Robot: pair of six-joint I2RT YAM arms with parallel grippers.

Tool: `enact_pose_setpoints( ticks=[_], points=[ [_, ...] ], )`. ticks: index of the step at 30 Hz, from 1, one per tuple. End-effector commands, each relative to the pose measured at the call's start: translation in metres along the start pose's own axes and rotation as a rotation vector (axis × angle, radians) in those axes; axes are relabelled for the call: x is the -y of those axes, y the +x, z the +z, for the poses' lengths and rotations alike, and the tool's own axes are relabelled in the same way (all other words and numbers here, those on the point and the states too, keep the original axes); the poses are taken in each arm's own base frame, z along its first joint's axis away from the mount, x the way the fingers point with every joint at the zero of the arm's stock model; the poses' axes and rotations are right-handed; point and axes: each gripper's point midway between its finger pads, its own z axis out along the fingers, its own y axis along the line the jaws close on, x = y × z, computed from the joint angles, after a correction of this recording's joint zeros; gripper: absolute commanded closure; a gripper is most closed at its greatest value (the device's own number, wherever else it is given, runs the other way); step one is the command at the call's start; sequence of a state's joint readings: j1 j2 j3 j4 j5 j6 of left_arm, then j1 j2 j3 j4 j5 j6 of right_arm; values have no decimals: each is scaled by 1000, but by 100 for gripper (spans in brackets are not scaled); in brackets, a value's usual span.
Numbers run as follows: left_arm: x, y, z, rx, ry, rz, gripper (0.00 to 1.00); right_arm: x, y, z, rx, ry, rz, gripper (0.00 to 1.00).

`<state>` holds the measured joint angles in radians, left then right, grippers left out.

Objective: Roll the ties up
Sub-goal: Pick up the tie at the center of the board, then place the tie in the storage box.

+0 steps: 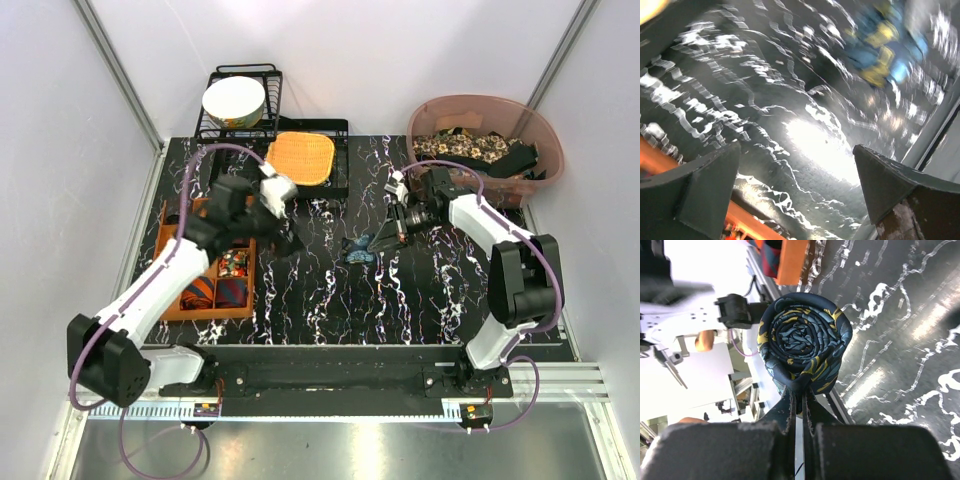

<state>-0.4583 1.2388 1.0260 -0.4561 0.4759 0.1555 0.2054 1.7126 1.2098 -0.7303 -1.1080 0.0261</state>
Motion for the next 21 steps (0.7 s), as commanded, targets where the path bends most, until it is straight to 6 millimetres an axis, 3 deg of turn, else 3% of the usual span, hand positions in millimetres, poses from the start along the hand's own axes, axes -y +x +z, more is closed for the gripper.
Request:
enact_pose_setpoints(
  ticks=[1, 3, 4, 5, 6, 7, 9, 10, 11, 16, 17, 21],
  points=[
    [4, -20, -23, 4, 86, -366, 1, -38, -15, -11, 58, -85, -76, 100],
    [0, -27, -26, 39, 133, -503, 1, -46, -19, -13, 79, -103, -74, 100],
    [14, -21, -26, 40, 242, -555, 1, -49, -19, -13, 80, -112, -74, 100],
    [12, -23, -27, 66, 272, -591, 1, -53, -20, -14, 82, -118, -59, 100],
    [12, -35, -27, 126, 301, -625, 1, -55, -23, -14, 91, -127, -65, 100],
    [18, -27, -25, 121, 349, -666, 1, -56, -21, -13, 88, -143, -58, 100],
    [21, -43, -26, 208, 396, -675, 1, -64, -22, -10, 84, -179, -41, 100],
    [24, -35, -21, 224, 411, -677, 1, -67, -22, -10, 78, -194, -18, 100],
    [26, -42, -21, 264, 422, -640, 1, -69, -22, -8, 74, -206, -19, 100],
    [35, -32, 0, 221, 496, -751, 1, -73, -18, -1, 59, -227, -27, 100],
    [40, -42, -1, 262, 531, -713, 1, -75, -16, 0, 51, -237, -26, 100],
    [48, -39, 16, 222, 599, -813, 1, -78, -14, 5, 37, -252, -32, 100]
  ],
)
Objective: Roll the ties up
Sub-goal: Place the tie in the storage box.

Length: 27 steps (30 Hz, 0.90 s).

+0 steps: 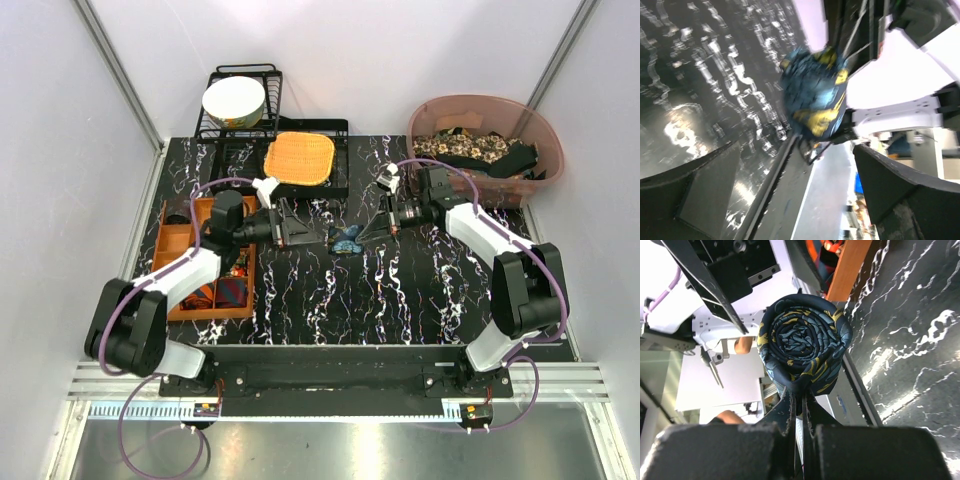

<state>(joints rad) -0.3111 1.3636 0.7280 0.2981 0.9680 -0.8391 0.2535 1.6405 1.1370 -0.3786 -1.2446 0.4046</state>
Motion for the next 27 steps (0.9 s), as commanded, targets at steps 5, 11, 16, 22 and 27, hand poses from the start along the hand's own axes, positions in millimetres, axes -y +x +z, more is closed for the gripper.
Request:
enact_pose_setpoints(
  ticks=[5, 11, 16, 22, 27],
  points=[
    [42, -7, 20, 6, 258, -5, 1, -27, 7, 6, -30, -79, -60, 100],
    [43, -2, 26, -13, 262, -33, 1, -29, 8, 10, -35, -83, -70, 100],
    [41, 9, 33, -39, 255, -48, 1, -27, 8, 13, -41, -88, -60, 100],
    [27, 9, 41, -43, 220, -94, 1, -26, 9, 13, -42, -93, -53, 100],
    [28, 11, 45, -48, 240, -122, 1, -21, 8, 15, -37, -83, -37, 100]
  ],
)
